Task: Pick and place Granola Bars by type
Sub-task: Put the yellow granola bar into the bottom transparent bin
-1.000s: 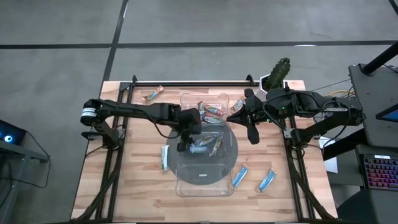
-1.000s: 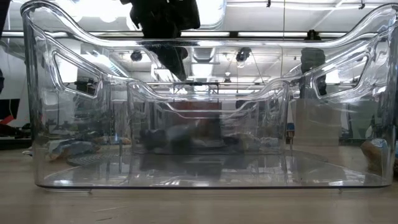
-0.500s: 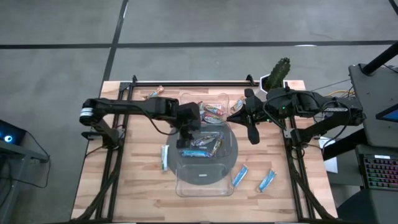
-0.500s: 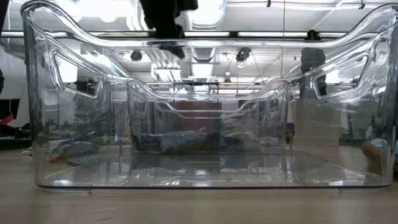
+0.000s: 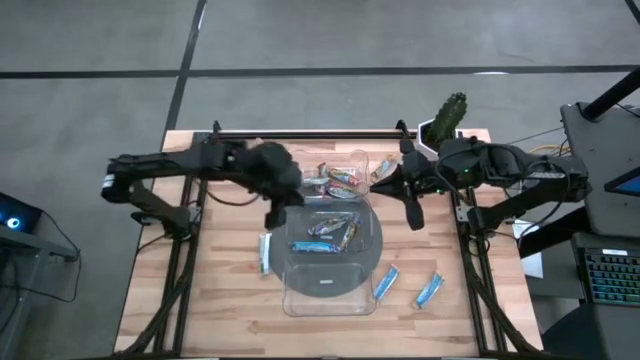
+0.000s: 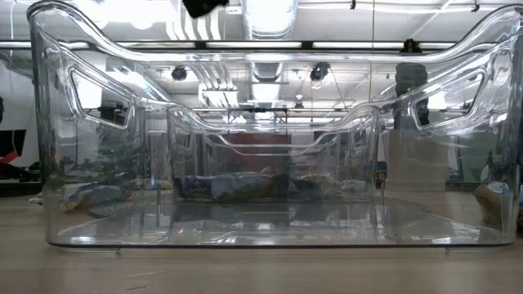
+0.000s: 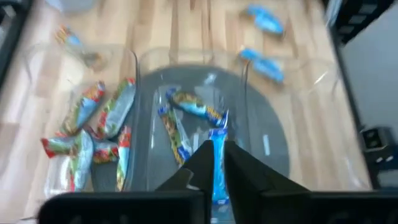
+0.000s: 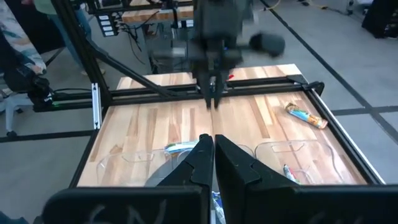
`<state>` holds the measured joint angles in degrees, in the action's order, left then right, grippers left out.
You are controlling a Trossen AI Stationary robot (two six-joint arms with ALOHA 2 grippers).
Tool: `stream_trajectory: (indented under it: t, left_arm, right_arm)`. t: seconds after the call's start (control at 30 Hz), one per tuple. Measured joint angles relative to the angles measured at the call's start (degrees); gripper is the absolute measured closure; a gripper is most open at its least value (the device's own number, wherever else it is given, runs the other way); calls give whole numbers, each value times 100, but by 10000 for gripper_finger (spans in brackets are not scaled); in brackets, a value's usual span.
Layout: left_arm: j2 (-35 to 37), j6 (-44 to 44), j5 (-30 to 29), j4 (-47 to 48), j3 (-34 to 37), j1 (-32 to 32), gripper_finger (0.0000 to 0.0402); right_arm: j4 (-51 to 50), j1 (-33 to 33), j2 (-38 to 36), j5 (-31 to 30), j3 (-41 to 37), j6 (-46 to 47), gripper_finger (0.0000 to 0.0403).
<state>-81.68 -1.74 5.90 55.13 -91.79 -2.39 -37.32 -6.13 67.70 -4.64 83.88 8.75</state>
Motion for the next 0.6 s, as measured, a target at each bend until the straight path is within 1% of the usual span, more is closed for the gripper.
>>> stream_trajectory:
  t: [0.1,0.2,0.3,0.47,0.6]
  left_arm:
    - [436,-92,1,-167,17,2,399]
    - [895,-143,-1,-446,22,2,401]
    - [1330,-144,-128,-597,22,2,401]
    - [2023,31,-461,-618,22,2,401]
    - [2522,252,-504,-675,22,0,401]
  right_arm:
    - [-62,0,-117,-38,0,1,394]
    - [-190,-1,-231,-264,1,7,394]
    - [-212,2,-352,-323,2,7,394]
    - [-242,2,-548,-758,2,7,394]
    - [-253,2,-639,-1027,2,-88,394]
